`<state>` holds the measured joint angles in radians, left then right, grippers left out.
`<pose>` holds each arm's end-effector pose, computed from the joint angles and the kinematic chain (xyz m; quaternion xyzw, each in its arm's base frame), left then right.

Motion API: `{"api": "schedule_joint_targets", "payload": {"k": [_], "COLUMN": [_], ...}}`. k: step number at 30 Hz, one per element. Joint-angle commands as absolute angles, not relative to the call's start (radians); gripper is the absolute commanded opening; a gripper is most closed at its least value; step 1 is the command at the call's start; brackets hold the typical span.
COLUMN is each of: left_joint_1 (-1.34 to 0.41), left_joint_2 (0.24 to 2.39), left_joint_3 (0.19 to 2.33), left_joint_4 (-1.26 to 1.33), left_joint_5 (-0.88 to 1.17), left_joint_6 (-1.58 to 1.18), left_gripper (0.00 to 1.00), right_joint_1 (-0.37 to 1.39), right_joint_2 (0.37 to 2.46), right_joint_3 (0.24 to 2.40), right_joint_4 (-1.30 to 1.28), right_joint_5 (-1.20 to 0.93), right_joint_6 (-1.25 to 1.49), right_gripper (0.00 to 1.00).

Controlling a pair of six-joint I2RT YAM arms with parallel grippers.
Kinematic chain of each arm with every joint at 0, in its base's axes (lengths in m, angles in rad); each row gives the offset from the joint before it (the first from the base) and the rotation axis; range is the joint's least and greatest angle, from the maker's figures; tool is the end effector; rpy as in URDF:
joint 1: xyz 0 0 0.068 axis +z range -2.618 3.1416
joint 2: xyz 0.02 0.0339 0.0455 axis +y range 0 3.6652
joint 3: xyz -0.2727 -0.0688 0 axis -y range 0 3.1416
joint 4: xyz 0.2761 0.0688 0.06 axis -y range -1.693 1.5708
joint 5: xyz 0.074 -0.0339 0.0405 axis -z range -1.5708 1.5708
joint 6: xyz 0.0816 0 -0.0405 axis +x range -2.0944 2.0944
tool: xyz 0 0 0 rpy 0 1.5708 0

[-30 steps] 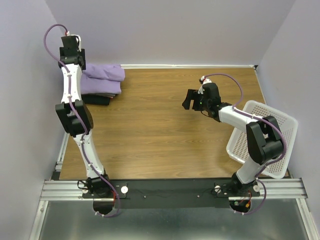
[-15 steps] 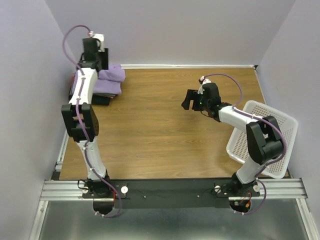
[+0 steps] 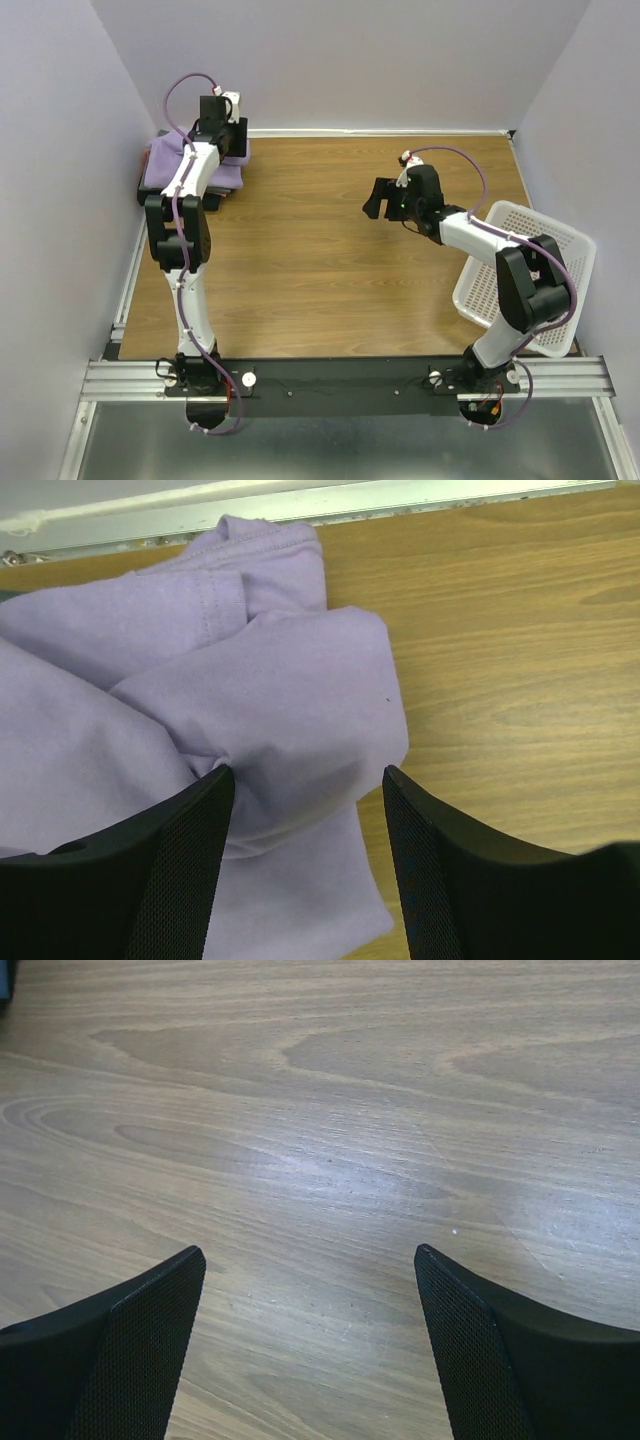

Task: Fold and stack the t-shirts
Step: Neatly place the folded tshirt to the corner

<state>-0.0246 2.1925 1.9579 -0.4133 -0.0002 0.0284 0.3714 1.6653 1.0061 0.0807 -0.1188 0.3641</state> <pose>0.5852 -0.0144 0.2354 0.0237 0.8951 0.0009 0.4452 0.3977 0.1653 0.1785 -0.0315 0.8778 0.2196 0.4247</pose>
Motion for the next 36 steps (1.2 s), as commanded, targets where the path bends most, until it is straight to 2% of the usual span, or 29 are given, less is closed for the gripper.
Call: {"api": "schedule_joint_targets", "payload": {"k": [1, 4, 5, 9, 10, 14, 18, 36], "left_joint_1": [-0.026, -0.026, -0.026, -0.026, -0.026, -0.025, -0.021, 0.052], "left_joint_2": [2.180, 2.174, 2.177, 2.198, 2.201, 2.217, 2.241, 2.310], "left_joint_3": [1.945, 1.936, 1.940, 1.962, 1.968, 1.983, 2.006, 2.117], "left_joint_4": [-0.364, -0.341, -0.339, -0.356, -0.357, -0.362, -0.359, -0.250], "left_joint_5": [-0.073, -0.090, -0.106, -0.146, -0.159, -0.176, -0.172, -0.147], "left_joint_6": [0.009, 0.020, 0.028, 0.038, 0.043, 0.066, 0.081, 0.150], "left_gripper": [0.68, 0.62, 0.54, 0.40, 0.33, 0.16, 0.02, 0.00], "right_joint_1": [0.368, 0.368, 0.367, 0.367, 0.367, 0.367, 0.367, 0.367], "right_joint_2": [1.652, 1.657, 1.660, 1.663, 1.661, 1.661, 1.663, 1.700], "right_joint_3": [0.994, 0.996, 0.997, 0.997, 0.997, 0.999, 0.999, 1.015], "right_joint_4": [0.083, 0.081, 0.081, 0.083, 0.083, 0.081, 0.083, 0.081], "right_joint_5": [-0.137, -0.138, -0.137, -0.138, -0.135, -0.133, -0.135, -0.123], "right_joint_6": [0.351, 0.353, 0.353, 0.353, 0.353, 0.353, 0.353, 0.347], "right_gripper": [0.92, 0.92, 0.92, 0.92, 0.92, 0.92, 0.92, 0.92]}}
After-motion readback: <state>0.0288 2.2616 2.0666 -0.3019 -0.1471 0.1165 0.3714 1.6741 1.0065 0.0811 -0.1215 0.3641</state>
